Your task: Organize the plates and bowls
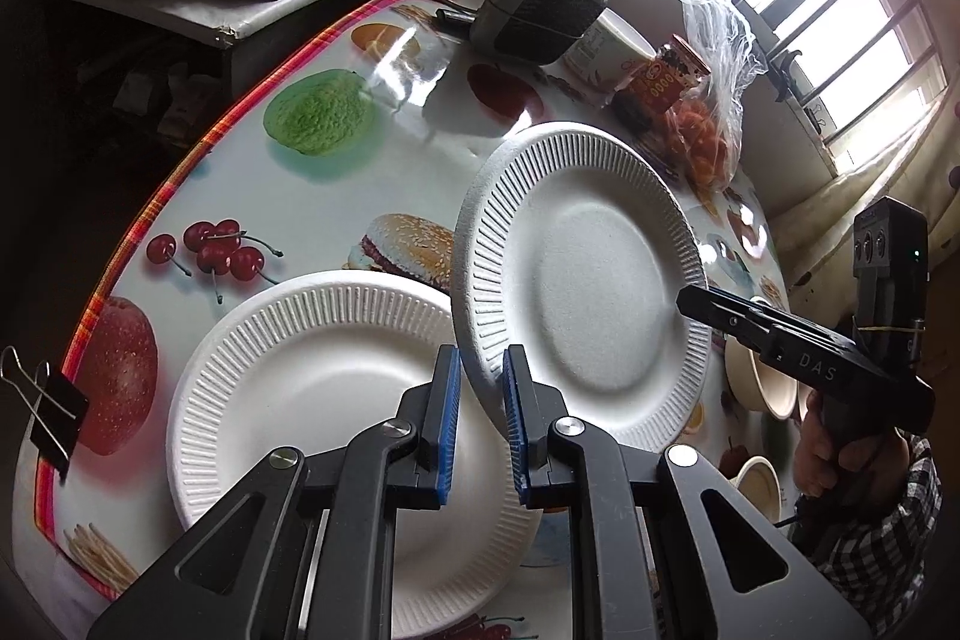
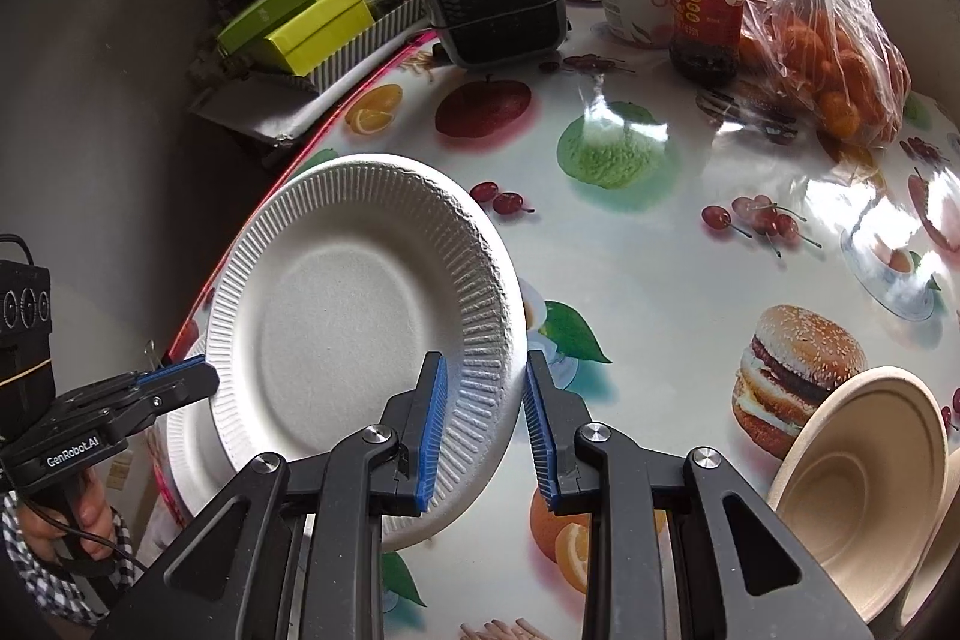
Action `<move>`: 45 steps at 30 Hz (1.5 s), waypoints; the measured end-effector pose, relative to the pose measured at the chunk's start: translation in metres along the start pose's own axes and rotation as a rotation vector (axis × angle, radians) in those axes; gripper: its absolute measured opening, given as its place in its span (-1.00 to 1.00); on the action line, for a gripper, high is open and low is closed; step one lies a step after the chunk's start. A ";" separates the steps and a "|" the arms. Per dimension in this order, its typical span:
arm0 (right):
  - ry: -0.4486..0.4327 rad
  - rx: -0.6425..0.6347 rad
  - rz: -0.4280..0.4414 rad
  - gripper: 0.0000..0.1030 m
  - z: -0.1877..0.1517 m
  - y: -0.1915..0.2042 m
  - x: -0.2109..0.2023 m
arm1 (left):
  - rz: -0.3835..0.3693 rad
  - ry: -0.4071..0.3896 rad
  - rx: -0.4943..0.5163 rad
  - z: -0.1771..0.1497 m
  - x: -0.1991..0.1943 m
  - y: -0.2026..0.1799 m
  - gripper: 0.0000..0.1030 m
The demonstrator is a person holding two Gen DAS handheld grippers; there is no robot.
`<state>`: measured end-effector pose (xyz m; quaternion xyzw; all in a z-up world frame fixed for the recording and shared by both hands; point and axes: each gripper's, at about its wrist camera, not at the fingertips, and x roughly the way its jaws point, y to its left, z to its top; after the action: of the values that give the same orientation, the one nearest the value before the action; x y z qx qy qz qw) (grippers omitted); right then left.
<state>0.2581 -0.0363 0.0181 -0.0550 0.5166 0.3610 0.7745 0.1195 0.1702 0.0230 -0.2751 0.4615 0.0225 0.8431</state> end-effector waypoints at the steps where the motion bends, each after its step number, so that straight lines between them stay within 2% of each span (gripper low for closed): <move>1: 0.001 -0.005 0.003 -0.52 -0.001 0.003 0.001 | 0.003 0.000 -0.003 -0.001 -0.001 0.003 -0.71; 20: 0.040 -0.065 0.038 -0.52 -0.017 0.054 0.017 | 0.036 -0.018 -0.055 -0.022 -0.025 0.050 -0.71; 33: 0.102 -0.111 0.071 -0.52 -0.035 0.088 0.039 | 0.068 -0.014 -0.100 -0.040 -0.038 0.085 -0.72; 45: 0.125 -0.130 0.067 -0.51 -0.046 0.102 0.045 | 0.079 0.002 -0.101 -0.054 -0.040 0.097 -0.71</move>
<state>0.1698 0.0397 -0.0116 -0.1101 0.5411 0.4151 0.7231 0.0268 0.2349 -0.0113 -0.2990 0.4710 0.0790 0.8261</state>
